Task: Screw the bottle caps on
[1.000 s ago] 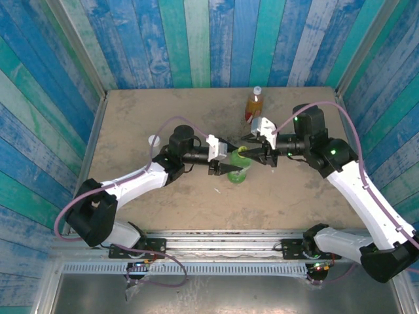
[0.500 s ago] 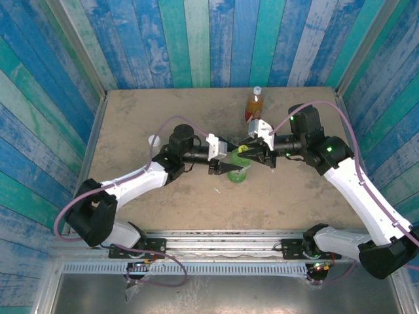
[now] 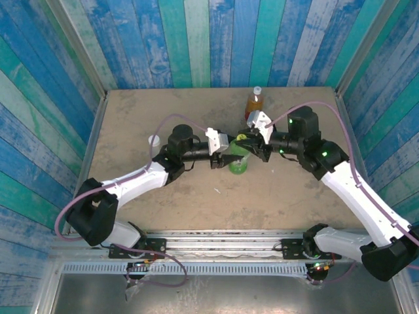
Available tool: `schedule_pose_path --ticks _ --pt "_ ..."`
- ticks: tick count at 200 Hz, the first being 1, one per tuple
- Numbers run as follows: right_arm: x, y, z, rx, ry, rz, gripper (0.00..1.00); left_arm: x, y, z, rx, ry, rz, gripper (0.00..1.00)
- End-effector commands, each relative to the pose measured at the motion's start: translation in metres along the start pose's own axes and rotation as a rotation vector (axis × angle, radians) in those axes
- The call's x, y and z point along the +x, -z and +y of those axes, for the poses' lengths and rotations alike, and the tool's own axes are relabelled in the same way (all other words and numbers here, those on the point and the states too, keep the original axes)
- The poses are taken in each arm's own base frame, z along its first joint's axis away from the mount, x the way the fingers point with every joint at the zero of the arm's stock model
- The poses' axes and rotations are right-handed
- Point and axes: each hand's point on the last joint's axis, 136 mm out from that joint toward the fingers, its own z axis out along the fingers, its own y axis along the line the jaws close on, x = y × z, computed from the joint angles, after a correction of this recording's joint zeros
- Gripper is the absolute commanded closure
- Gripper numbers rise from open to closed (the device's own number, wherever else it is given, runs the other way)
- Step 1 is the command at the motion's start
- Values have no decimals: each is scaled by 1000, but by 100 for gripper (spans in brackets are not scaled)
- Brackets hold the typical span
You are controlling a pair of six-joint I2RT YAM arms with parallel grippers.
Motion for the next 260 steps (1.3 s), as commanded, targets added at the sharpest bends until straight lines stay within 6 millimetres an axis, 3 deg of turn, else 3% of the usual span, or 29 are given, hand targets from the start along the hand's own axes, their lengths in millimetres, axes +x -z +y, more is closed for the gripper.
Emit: schedule_pose_path --ticks 1,13,16,56,80,107,124,158,184,191,195,235,240,260 --pt "25 -8 -47 306 -103 51 100 -25 -2 37 -176 -50 -81 45" --pt "30 -8 -61 412 -122 53 99 -26 -2 45 -218 -40 -88 45" --pt "30 -12 -56 415 -120 53 100 -26 -2 47 -229 -38 -88 45" --pt "51 -16 -77 583 -262 110 100 -16 -1 65 -322 -2 -74 45" --pt "50 -25 -69 517 -259 118 99 -11 -1 64 -325 3 -59 45" --pt "32 -26 -52 403 -180 77 98 -6 1 61 -321 -3 -42 43" --pt "25 -22 -51 395 -171 55 98 0 1 59 -319 -8 -20 37" --pt "28 -19 -65 450 -177 61 99 6 8 53 -325 -1 -15 11" --pt "28 -24 -80 486 -183 23 99 15 22 48 -367 15 5 0" --pt "28 -29 -81 481 -180 12 99 18 28 46 -382 21 9 2" --pt "30 -27 -93 506 -188 8 99 20 31 45 -391 27 12 3" --pt "28 -63 -122 512 -164 -21 98 38 55 31 -441 104 31 6" --pt "28 -69 -126 512 -161 -21 98 29 61 29 -447 98 10 6" --pt "29 -93 -143 515 -153 -25 98 33 70 24 -465 124 11 6"
